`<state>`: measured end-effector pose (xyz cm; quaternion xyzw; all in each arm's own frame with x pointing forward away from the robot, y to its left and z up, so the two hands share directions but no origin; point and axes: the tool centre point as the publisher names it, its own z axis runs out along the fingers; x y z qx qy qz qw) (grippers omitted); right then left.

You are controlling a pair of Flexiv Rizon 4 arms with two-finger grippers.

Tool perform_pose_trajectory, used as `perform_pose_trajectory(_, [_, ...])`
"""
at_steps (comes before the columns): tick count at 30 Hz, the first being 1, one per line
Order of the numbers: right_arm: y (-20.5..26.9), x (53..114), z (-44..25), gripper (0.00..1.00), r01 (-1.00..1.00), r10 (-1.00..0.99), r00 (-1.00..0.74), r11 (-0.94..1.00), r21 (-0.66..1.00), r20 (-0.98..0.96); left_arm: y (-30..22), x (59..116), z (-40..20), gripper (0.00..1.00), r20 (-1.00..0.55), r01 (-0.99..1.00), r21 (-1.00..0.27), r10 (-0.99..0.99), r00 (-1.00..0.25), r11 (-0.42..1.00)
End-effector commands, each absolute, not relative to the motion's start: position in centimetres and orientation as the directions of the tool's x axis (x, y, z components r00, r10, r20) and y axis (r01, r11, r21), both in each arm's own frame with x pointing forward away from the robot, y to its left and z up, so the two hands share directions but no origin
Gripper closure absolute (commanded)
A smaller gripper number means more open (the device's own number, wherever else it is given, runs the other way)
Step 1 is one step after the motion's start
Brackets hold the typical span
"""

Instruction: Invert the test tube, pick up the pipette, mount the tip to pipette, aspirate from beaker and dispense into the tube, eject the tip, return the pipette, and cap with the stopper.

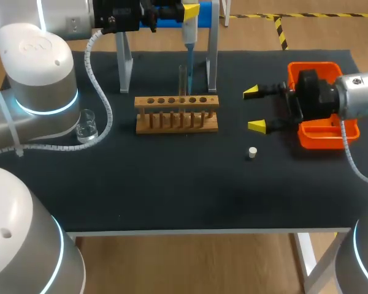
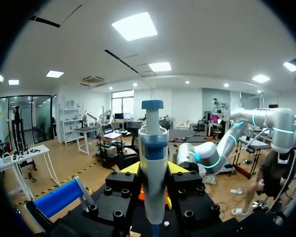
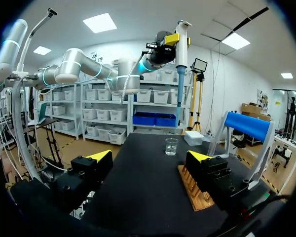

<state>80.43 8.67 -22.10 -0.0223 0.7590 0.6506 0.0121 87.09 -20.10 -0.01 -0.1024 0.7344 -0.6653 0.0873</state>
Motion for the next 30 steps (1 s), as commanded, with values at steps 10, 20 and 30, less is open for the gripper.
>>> perform_pose_trajectory(10, [8.6, 80.3, -22.1, 0.00, -0.050, -0.017, -0.999, 0.154, 0.987, -0.048, -17.0, 87.0, -0.7, 1.00, -0.007, -0.028, -0.993, -0.307, -0.952, 0.111])
perform_pose_trajectory(20, [8.6, 80.3, -22.1, 0.00, -0.050, -0.017, -0.999, 0.154, 0.987, -0.048, -8.0, 85.9, -1.8, 1.00, -0.052, 0.008, -0.993, -0.388, -0.920, 0.114])
perform_pose_trajectory(30, [8.6, 80.3, -22.1, 0.00, -0.050, -0.017, -0.999, 0.154, 0.987, -0.048, -0.6, 85.1, -3.2, 1.00, -0.113, 0.067, -0.988, -0.358, -0.927, 0.140])
